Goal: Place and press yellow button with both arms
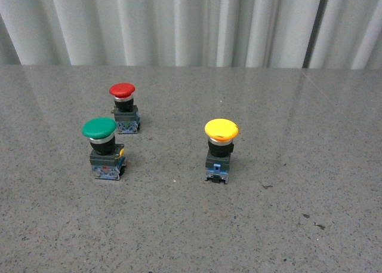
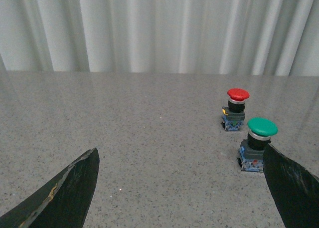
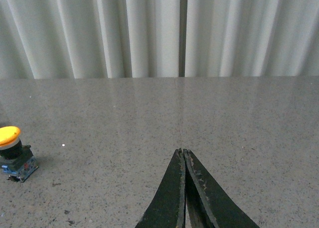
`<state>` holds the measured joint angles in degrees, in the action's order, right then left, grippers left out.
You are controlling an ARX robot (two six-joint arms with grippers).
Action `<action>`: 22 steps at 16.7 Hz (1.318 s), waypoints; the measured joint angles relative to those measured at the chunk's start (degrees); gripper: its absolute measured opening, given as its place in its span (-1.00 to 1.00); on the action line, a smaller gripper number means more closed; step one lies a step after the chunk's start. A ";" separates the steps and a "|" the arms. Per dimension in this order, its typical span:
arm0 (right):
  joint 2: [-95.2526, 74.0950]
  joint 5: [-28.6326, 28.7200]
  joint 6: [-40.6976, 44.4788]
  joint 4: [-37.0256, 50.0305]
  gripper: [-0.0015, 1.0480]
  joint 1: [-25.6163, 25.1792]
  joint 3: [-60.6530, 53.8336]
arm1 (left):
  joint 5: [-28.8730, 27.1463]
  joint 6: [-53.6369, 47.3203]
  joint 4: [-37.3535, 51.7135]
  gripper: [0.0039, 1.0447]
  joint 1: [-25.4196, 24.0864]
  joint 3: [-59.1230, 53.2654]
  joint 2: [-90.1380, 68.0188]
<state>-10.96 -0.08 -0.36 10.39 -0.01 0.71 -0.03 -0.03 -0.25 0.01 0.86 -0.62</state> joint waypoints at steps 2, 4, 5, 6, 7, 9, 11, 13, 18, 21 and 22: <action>2.67 0.00 -0.02 -2.80 -0.97 0.00 0.04 | 0.02 0.00 -0.02 0.88 0.00 -0.02 0.00; 10.69 0.15 0.00 -9.49 -0.97 0.00 0.11 | 0.07 0.00 0.00 0.88 0.00 0.00 0.00; 10.71 0.09 -0.02 -10.69 -0.97 -0.04 0.02 | 0.04 0.00 0.04 0.88 0.00 -0.02 0.00; 10.64 0.09 0.00 -10.93 -0.97 0.00 0.02 | 0.04 -0.02 0.02 0.88 0.00 0.00 0.00; 10.71 0.11 0.00 -10.45 -0.97 0.00 0.02 | -0.07 0.00 -0.02 0.88 0.00 0.00 0.00; 10.71 0.11 0.00 -10.67 -0.97 0.00 0.02 | 0.02 0.00 0.02 0.88 0.00 0.00 0.00; 10.71 0.11 0.00 -10.69 -0.97 0.00 0.02 | 0.02 0.00 0.00 0.88 0.00 0.00 0.00; 10.71 0.11 0.02 -10.69 -0.76 0.00 0.02 | 0.00 0.00 0.00 0.88 0.00 0.00 0.00; 10.71 0.11 0.02 -10.69 0.36 0.00 0.02 | 0.00 0.00 0.00 0.88 0.00 0.00 0.00; 10.71 0.11 0.00 -10.69 0.91 0.00 0.02 | 0.00 0.00 0.00 0.88 0.00 0.00 0.00; 10.71 0.11 0.00 -10.67 0.86 0.00 0.02 | 0.00 0.00 0.00 0.88 0.00 0.00 0.00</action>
